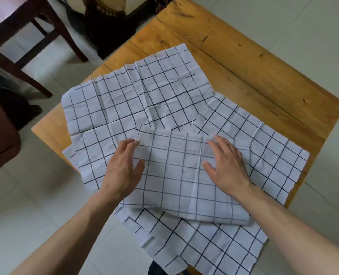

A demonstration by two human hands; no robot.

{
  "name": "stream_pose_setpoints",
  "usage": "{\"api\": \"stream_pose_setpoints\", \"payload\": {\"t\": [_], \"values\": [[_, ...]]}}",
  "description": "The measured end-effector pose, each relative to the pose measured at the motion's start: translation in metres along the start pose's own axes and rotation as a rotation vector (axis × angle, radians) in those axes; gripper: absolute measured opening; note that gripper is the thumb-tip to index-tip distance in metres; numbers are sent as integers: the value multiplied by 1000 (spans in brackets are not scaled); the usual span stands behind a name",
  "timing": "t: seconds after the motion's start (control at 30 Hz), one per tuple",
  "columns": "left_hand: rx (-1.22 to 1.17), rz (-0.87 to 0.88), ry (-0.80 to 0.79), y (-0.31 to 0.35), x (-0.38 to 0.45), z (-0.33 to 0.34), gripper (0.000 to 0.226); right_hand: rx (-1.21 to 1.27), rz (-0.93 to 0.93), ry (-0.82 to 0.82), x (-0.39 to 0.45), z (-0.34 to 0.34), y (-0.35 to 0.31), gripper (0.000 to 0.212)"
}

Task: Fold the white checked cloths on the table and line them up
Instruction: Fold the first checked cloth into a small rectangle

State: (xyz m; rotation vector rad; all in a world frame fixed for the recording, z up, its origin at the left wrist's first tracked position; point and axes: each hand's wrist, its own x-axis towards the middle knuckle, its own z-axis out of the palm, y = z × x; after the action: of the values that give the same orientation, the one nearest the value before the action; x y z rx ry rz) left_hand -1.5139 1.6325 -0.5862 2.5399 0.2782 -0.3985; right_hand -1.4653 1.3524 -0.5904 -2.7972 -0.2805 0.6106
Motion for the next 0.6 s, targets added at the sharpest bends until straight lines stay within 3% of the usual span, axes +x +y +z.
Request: {"api": "stream_pose_setpoints", "payload": {"t": [0.37, 0.6], "values": [[321, 128, 32, 9, -10, 12, 64, -4, -43, 46, -16, 26, 7, 70], [305, 253, -9, 31, -58, 42, 60, -32, -146, 63, -65, 46, -5, 66]]}}
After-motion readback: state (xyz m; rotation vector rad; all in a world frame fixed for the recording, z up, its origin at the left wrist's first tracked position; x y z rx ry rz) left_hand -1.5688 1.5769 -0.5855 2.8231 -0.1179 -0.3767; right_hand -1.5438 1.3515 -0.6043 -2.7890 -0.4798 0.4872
